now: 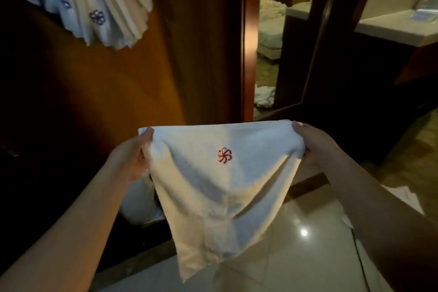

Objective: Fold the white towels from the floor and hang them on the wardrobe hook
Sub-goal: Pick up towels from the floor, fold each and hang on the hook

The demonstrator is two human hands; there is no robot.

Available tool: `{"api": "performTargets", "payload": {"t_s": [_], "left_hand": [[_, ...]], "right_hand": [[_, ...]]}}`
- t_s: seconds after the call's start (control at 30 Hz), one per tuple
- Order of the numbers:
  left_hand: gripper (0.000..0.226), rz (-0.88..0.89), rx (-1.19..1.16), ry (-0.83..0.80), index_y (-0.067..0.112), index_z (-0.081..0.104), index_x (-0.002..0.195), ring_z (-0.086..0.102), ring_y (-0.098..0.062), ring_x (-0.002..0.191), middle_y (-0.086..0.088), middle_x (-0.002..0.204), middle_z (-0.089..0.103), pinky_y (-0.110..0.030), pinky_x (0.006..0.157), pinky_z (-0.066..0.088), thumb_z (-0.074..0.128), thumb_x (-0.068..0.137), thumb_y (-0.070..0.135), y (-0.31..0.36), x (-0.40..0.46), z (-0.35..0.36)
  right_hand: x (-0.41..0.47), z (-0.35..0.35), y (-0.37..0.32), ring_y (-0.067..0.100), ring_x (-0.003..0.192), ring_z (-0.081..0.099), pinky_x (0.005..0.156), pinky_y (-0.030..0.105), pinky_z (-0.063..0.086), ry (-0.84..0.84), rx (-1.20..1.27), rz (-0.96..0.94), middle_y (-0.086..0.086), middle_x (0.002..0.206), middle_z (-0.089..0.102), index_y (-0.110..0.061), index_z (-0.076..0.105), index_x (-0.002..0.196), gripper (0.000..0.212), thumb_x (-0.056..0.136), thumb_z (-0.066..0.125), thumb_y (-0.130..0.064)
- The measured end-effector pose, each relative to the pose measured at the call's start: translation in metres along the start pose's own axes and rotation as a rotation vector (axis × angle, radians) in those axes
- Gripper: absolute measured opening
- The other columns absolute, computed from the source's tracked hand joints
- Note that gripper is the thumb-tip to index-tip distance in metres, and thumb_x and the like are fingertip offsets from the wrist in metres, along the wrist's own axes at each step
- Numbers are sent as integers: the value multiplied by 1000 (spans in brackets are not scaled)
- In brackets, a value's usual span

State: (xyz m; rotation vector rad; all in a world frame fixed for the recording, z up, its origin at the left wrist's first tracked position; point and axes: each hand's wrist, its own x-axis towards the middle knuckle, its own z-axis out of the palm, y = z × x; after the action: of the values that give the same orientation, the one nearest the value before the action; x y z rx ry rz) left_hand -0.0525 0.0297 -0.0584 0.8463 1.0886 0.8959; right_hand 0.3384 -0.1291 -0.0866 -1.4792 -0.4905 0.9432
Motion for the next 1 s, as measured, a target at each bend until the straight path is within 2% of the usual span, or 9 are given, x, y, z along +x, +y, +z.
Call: {"api": "performTargets", "payload": {"t_s": [0.1, 0.17, 0.27, 0.4, 0.47, 0.57, 0.67, 0.9, 1.0], "left_hand": [[18, -45, -77, 128, 13, 67, 97, 75, -18, 68, -6, 88, 78, -30, 52, 58, 61, 99, 30, -10, -19, -42], [28, -46, -101, 212, 9, 68, 109, 74, -27, 86, -11, 106, 75, -40, 71, 61, 68, 94, 32, -20, -38, -70], [35, 31, -117, 267, 5, 67, 118, 72, -34, 97, -15, 112, 73, -44, 82, 58, 67, 95, 31, -33, -75, -100], [23, 162, -41, 184, 12, 74, 104, 73, -33, 95, -12, 101, 77, -41, 80, 59, 62, 99, 31, -35, -125, -120], [27, 180, 60, 153, 19, 74, 108, 71, -32, 103, -8, 106, 76, -51, 95, 54, 60, 99, 40, -32, -145, -130], [26, 205, 129, 121, 25, 74, 107, 71, -26, 104, -2, 104, 77, -54, 99, 52, 57, 100, 43, -21, -168, -143], [30, 247, 145, 110, 20, 73, 114, 71, -24, 103, -3, 104, 77, -53, 98, 53, 54, 102, 41, -8, -179, -156], [26, 338, 98, 110, 22, 74, 107, 74, -21, 98, -3, 101, 78, -51, 96, 54, 53, 103, 35, 6, -187, -184], [25, 417, 147, 71, 32, 74, 102, 74, -15, 97, 1, 100, 77, -44, 92, 56, 50, 104, 38, 7, -189, -190]], "right_hand": [[-29, 63, 32, 28, 106, 69, 87, 44, 57, 42, 84, 137, 9, 114, 69, -14, 64, 116, 28, 102, 56, -36], [-58, 113, 52, 35, 123, 60, 103, 50, 50, 34, 176, 185, 16, 132, 62, -7, 55, 135, 43, 105, 50, -37], [-122, 187, 68, 28, 107, 68, 94, 44, 55, 81, 289, 255, 8, 118, 70, -11, 61, 124, 34, 100, 61, -35], [-199, 277, 82, 24, 120, 63, 107, 47, 48, -11, 160, 117, 0, 130, 67, -19, 60, 136, 42, 103, 53, -44], [-232, 314, 85, 19, 113, 66, 101, 45, 52, -51, 40, 29, -6, 120, 70, -28, 62, 134, 40, 103, 47, -50], [-263, 356, 88, 11, 97, 72, 89, 39, 59, -149, -66, -125, -8, 103, 75, -32, 67, 124, 33, 104, 46, -48], [-276, 380, 92, 0, 93, 70, 80, 28, 58, -172, -137, -266, -18, 100, 74, -37, 68, 120, 29, 104, 47, -46], [-288, 402, 88, 10, 98, 71, 89, 46, 60, -171, -142, -335, -11, 106, 75, -35, 68, 124, 35, 103, 45, -51], [-298, 415, 89, -2, 98, 68, 84, 30, 59, -213, -177, -412, -22, 105, 72, -51, 66, 113, 24, 103, 44, -51]]}}
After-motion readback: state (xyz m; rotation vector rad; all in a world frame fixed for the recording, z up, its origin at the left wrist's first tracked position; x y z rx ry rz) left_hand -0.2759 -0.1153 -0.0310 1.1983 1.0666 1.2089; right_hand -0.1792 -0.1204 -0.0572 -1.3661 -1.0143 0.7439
